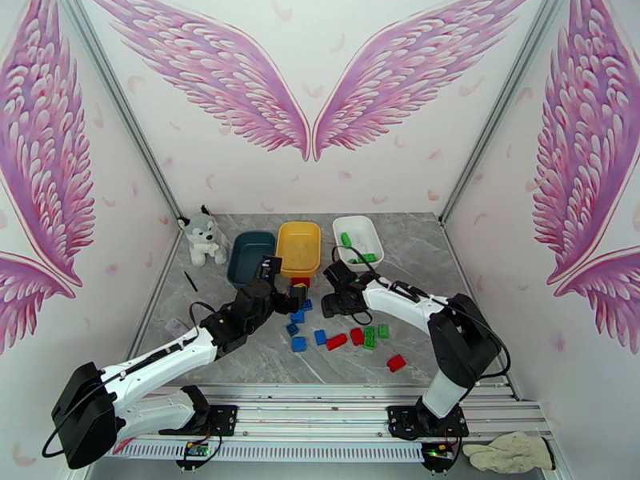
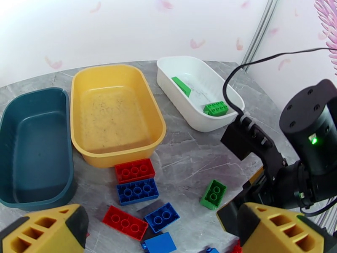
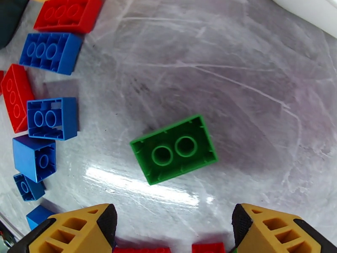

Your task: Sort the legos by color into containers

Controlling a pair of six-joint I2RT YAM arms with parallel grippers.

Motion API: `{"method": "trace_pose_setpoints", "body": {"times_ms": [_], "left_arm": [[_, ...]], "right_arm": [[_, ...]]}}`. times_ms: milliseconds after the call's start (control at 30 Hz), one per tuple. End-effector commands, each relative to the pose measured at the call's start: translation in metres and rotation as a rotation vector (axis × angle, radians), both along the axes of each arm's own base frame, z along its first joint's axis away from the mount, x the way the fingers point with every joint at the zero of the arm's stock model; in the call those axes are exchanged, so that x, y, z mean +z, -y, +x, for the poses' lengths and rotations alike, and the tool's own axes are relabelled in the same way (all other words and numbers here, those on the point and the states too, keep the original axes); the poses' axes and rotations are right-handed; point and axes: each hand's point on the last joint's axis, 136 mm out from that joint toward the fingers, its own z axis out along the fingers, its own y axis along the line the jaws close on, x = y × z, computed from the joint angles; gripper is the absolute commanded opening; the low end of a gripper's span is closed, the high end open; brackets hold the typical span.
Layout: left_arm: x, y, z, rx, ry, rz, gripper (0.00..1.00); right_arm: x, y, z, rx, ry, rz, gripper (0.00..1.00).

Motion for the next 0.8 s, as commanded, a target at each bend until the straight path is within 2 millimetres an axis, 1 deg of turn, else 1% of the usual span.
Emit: {"method": "trace_pose_setpoints", "body": {"times_ms": [0,133,267,433,600,767], "left_arm": [[0.003,-0.007,-0.001,0.016,0.008,-0.012,0.99],[0.004,-0.007,-0.001,0.013,0.008,-0.017,0.99],[0.004,-0.005,-0.001,0.005,0.005,-0.021,0.99],[0.003,-0.003,-0.002,-0.005,-0.001,-0.023,0.99],[0.002,0.000,-0.002,-0.017,-0.009,-0.030,0.99],[-0.002,0.006,-0.001,-0.034,-0.025,-0.031,0.99]], "right_arm": [[-0.018,-0.005,0.001,0.027,-0.032,-0.032,0.79],[-0.031,0.001,0.006,0.017,-0.041,-0.099,0.80],[-0.033,0.004,0.013,0.005,-0.026,-0.131,0.80],[-0.032,0.010,0.028,-0.022,0.004,-0.178,0.77],[-0.037,0.022,0.043,-0.068,-0.009,-0.178,0.73],[-0.041,0.030,0.047,-0.094,-0.023,-0.151,0.71]]}}
